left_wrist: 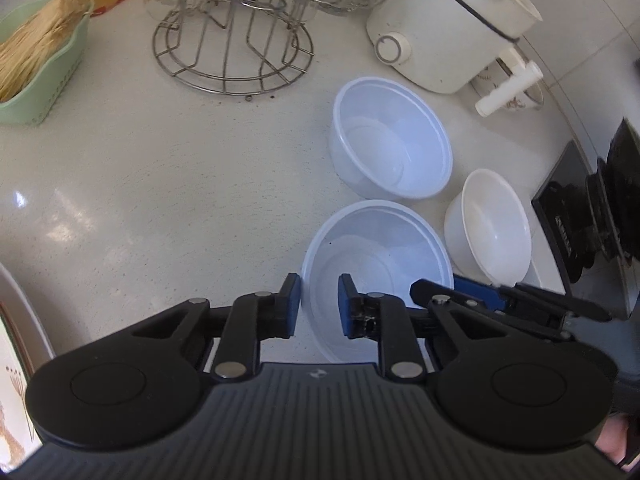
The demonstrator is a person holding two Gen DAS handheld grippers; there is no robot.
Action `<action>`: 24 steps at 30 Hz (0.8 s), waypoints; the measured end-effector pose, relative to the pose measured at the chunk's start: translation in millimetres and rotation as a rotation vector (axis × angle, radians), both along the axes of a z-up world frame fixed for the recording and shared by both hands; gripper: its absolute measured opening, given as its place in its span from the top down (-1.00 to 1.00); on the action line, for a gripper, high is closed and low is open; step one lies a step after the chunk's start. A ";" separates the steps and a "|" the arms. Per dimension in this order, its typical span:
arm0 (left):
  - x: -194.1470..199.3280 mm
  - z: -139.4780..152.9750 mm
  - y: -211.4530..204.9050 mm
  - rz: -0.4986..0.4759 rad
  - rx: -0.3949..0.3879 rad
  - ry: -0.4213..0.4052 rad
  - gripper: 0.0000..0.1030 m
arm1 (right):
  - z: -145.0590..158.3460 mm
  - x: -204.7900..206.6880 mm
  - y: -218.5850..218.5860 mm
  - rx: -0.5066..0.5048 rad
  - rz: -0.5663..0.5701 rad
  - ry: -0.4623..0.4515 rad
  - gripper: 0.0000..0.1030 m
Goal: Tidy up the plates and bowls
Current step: 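Move both grippers to the rim of a clear plastic bowl, then close both grippers on the clear bowl rim and lift it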
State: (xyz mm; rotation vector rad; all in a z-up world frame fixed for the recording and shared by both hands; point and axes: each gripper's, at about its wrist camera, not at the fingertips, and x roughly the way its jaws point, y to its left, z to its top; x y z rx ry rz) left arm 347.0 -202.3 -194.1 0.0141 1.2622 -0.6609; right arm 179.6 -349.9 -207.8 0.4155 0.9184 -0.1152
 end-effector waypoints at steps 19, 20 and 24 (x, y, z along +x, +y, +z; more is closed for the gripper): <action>6.5 23.2 71.7 0.186 -0.017 -0.055 0.53 | 29.3 31.8 49.2 0.000 0.139 -0.064 0.42; 6.8 22.1 74.2 0.192 -0.017 -0.054 0.53 | 28.8 33.9 52.0 -0.004 0.147 -0.064 0.42; 7.7 18.7 80.5 0.201 -0.005 -0.065 0.52 | 20.5 43.8 59.3 0.003 0.162 -0.038 0.42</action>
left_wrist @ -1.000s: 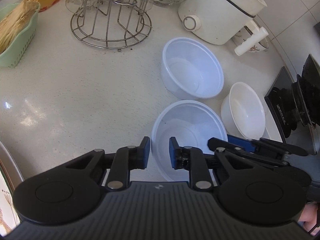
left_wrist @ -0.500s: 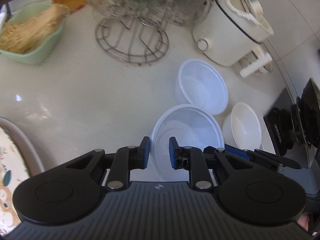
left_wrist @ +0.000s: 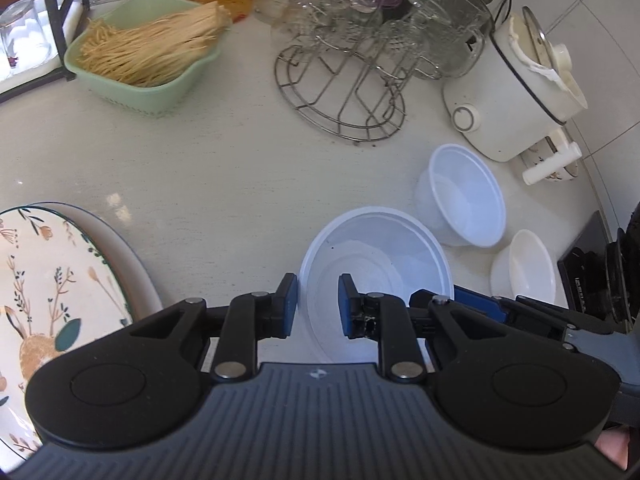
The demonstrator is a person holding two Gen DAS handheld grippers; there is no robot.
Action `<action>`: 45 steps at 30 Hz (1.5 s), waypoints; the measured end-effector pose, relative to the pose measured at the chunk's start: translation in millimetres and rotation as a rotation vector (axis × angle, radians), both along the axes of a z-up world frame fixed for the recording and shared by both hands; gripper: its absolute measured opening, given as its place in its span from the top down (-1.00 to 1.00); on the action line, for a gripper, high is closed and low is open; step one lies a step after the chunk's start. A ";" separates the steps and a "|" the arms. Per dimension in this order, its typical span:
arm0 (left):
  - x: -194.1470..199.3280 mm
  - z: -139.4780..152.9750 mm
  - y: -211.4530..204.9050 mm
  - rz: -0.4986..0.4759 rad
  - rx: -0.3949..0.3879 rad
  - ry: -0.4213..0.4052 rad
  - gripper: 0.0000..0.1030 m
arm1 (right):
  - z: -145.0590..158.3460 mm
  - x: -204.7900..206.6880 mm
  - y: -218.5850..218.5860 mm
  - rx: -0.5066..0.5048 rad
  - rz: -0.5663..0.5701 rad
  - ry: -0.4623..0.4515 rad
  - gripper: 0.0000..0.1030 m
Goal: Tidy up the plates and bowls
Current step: 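Close both grippers on the clear bowl rim and lift it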
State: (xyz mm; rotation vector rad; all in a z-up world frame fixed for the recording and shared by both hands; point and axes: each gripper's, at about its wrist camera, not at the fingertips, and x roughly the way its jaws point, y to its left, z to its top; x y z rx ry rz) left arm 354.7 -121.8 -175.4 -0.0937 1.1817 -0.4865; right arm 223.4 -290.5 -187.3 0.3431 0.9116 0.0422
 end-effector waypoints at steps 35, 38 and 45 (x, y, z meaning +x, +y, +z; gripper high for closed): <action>14.4 2.7 2.0 -0.026 0.058 -0.038 0.40 | -9.4 6.9 8.4 -0.026 -0.060 0.019 0.11; 12.4 13.3 4.4 -0.029 0.060 -0.058 0.40 | -0.8 4.8 5.8 -0.029 -0.073 -0.006 0.11; 0.8 51.0 5.1 -0.049 0.045 -0.132 0.40 | 32.5 -2.9 0.8 -0.041 -0.104 -0.096 0.11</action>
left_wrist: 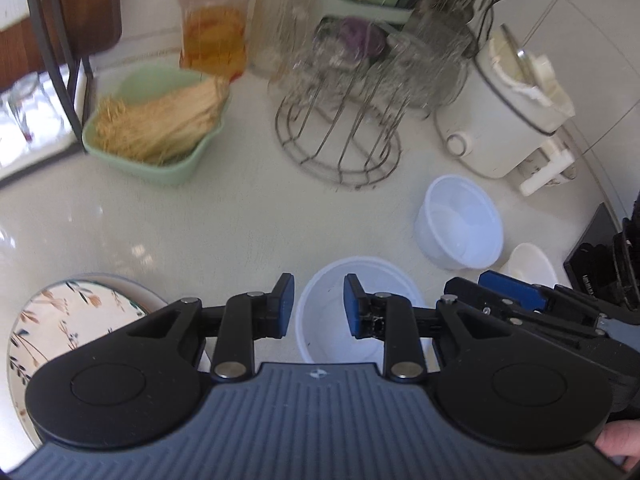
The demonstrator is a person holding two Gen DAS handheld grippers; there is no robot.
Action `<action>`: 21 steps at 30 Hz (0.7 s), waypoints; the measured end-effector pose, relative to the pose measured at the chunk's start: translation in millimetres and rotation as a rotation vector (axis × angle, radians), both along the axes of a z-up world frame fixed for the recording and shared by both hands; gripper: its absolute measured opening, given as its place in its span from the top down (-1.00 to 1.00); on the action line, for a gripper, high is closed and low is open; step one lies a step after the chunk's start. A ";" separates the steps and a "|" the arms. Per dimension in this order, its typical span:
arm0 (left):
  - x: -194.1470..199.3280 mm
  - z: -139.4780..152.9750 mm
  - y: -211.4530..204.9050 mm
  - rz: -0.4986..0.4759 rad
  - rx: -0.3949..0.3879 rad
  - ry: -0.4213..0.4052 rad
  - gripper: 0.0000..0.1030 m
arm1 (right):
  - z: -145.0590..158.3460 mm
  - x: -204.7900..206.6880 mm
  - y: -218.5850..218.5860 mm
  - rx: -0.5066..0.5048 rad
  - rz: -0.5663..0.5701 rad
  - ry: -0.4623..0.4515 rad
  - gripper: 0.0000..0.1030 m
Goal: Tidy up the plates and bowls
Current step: 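Close both grippers on the clear bowl rim and lift it, then carry the clear bowl with both grippers over another clear bowl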
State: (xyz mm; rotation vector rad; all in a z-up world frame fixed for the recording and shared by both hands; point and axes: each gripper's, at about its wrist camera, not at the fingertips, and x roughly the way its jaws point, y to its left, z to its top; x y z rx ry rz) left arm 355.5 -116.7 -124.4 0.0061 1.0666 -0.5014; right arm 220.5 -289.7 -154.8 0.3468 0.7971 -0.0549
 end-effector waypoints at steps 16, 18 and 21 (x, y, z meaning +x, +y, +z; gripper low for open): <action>-39.3 88.7 -8.5 -0.073 -0.048 -0.215 0.40 | 74.7 -32.5 -5.1 -0.045 -0.045 -0.184 0.11; -43.0 96.0 -5.7 -0.064 -0.055 -0.235 0.40 | 79.6 -37.1 -4.3 -0.047 -0.056 -0.198 0.11; -48.0 103.9 -1.4 -0.050 -0.064 -0.254 0.40 | 86.2 -42.9 -3.8 -0.048 -0.056 -0.215 0.11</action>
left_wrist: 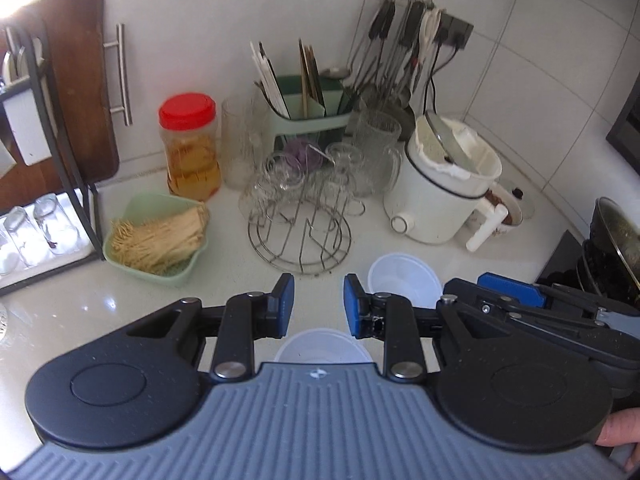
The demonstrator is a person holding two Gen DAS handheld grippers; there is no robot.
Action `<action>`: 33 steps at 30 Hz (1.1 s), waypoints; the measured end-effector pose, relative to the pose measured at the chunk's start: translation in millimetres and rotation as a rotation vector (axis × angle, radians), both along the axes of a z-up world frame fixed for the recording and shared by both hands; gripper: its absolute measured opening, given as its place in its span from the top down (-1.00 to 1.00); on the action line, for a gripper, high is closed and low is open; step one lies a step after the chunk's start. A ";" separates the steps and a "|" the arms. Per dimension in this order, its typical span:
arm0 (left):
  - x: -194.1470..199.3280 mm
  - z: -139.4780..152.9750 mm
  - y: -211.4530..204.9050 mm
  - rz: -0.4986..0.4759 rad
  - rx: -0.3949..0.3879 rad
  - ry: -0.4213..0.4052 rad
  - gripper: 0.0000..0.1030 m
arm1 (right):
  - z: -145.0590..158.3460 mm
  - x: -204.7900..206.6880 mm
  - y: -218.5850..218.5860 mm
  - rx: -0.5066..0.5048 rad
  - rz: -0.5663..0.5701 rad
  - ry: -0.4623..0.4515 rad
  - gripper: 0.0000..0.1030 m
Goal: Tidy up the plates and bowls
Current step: 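Carry the clear bowl with both grippers over another clear bowl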
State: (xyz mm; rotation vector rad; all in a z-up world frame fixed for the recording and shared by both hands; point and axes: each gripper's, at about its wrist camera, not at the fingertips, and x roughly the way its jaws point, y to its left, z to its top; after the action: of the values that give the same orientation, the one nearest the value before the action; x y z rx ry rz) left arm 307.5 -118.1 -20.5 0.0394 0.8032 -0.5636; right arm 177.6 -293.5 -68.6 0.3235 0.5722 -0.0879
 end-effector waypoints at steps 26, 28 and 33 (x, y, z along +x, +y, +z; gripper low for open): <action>-10.4 -21.6 -55.1 -0.164 0.009 0.015 0.39 | -11.3 -40.0 -22.6 -0.044 -0.167 0.028 0.11; -11.8 -24.7 -60.9 -0.192 0.021 0.012 0.39 | -14.3 -44.0 -26.1 -0.030 -0.184 0.035 0.11; -10.7 -34.3 -72.2 -0.211 0.021 0.019 0.26 | -19.0 -47.4 -35.2 -0.037 -0.218 0.056 0.11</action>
State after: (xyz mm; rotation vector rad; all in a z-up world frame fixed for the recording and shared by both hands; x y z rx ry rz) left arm 296.8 -190.2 -54.8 0.1392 0.8283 -0.7556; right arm 130.2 -328.7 -87.6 0.3471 0.5885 -0.3182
